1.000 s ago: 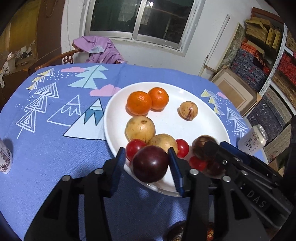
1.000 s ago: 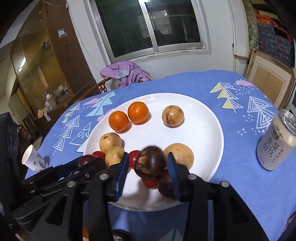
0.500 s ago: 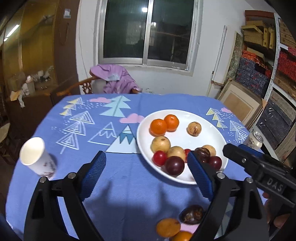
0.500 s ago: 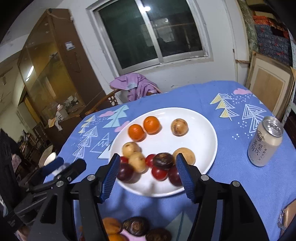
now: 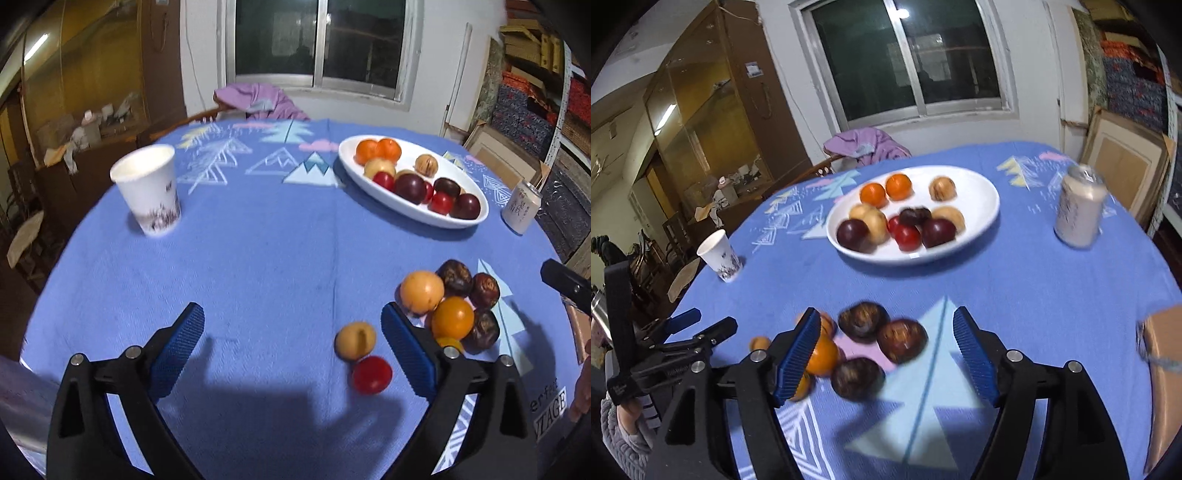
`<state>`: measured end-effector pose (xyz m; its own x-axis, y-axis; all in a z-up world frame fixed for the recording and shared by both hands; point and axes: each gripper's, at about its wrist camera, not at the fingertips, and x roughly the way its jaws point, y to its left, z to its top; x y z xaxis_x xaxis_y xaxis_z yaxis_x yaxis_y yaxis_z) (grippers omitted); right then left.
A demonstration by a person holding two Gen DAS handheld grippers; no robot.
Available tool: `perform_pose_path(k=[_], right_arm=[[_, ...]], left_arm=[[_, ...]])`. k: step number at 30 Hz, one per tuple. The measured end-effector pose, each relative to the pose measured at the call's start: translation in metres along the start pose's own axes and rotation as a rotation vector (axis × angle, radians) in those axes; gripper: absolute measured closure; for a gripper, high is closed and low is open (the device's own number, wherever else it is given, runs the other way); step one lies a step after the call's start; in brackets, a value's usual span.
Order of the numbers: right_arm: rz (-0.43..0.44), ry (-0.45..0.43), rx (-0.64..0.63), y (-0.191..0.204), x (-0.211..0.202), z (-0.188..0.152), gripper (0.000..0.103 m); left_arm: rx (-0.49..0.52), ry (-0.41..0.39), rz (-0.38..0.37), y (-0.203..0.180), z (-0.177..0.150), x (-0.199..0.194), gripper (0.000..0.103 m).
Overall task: Organize fruits
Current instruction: 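Withdraw both tools from the plate back toward the fruit cluster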
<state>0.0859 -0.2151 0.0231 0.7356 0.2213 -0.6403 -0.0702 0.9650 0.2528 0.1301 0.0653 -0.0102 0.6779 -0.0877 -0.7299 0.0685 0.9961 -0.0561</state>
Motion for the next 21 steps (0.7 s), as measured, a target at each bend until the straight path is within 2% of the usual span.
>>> perform_pose_path(k=[3,7,12,15,20,21], right_arm=[[0.011,-0.003,0.041,-0.008,0.001,0.002,0.022],[0.038,0.013,0.100,-0.017,0.003,0.005,0.020],[0.026,0.024,0.123,-0.021,0.008,0.005,0.017],[0.022,0.040,0.139,-0.025,0.013,0.005,0.016],[0.025,0.058,0.165,-0.030,0.017,0.004,0.016],[0.024,0.060,0.166,-0.031,0.017,0.004,0.016]], left_arm=[[-0.020,0.050,-0.053,0.001,0.000,0.010,0.008],[0.007,0.098,-0.094,-0.008,-0.003,0.018,0.008],[0.035,0.148,-0.111,-0.016,-0.007,0.025,0.008],[0.017,0.159,-0.130,-0.016,-0.007,0.028,0.009],[-0.019,0.197,-0.191,-0.012,-0.006,0.034,0.027],[-0.020,0.206,-0.199,-0.012,-0.006,0.036,0.035]])
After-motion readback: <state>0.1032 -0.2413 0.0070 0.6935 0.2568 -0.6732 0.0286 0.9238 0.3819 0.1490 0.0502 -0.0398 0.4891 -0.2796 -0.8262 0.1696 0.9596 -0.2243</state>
